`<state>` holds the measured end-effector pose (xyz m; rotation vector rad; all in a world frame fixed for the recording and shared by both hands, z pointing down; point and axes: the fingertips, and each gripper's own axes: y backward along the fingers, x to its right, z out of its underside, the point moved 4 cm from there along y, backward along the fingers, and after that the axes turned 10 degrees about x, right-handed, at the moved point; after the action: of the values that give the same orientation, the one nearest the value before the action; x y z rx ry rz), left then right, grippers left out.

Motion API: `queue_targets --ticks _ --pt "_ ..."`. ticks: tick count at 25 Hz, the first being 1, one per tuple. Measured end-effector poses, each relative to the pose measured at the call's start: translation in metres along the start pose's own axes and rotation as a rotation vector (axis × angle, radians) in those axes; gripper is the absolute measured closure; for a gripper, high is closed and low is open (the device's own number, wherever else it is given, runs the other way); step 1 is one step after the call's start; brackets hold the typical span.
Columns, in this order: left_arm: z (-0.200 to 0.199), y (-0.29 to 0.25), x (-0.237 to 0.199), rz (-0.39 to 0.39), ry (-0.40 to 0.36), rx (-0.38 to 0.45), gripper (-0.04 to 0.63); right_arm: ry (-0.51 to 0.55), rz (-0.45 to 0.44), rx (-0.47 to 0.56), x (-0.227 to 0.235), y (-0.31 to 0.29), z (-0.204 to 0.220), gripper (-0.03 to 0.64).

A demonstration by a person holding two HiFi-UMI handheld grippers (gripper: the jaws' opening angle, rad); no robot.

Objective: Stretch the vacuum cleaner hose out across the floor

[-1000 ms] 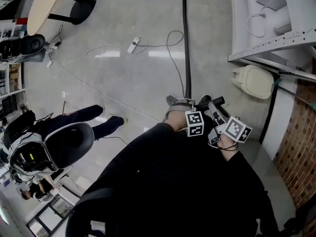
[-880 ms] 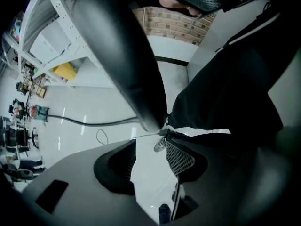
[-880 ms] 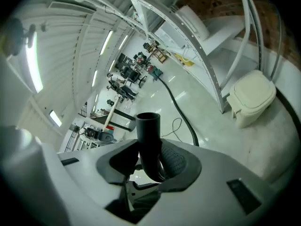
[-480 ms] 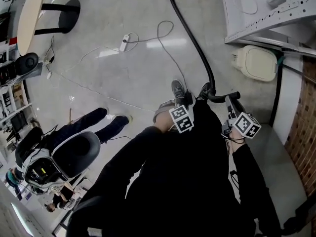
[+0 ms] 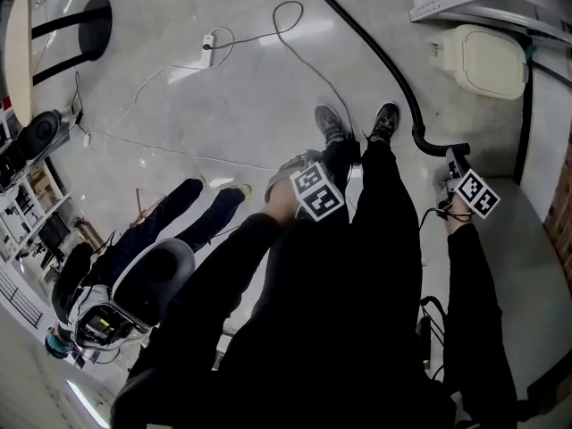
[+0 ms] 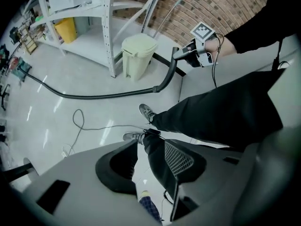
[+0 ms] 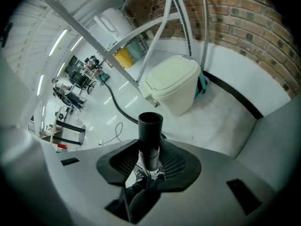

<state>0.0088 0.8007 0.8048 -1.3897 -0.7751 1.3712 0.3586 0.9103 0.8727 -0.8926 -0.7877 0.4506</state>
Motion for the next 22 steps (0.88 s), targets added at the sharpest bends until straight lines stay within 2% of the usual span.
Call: queue_targets --ticks 3,6,9,14,18,22 --pt "-0.004 -0.006 -0.014 -0.041 -0.007 0.041 0.403 -0.018 0.033 0.003 0.028 -0.016 0.007 0.476" --pt "-0.015 -0.027 -0.025 -0.059 0.018 0.08 0.403 -0.029 0.086 0.008 0.064 -0.033 0.013 0.476" --pt "-0.028 -0.057 -0.031 -0.047 0.038 0.094 0.405 -0.018 0.158 -0.003 0.104 -0.052 0.017 0.477" --pt "-0.046 -0.098 -0.022 -0.004 0.013 0.126 0.405 0.056 0.236 -0.094 0.163 -0.073 0.034 0.491" --pt "-0.056 -0.115 -0.023 0.004 0.02 0.178 0.406 0.084 0.279 -0.132 0.195 -0.086 0.046 0.529" --pt "-0.058 -0.129 -0.029 -0.001 0.052 0.2 0.407 0.133 0.314 -0.172 0.211 -0.093 0.053 0.531"
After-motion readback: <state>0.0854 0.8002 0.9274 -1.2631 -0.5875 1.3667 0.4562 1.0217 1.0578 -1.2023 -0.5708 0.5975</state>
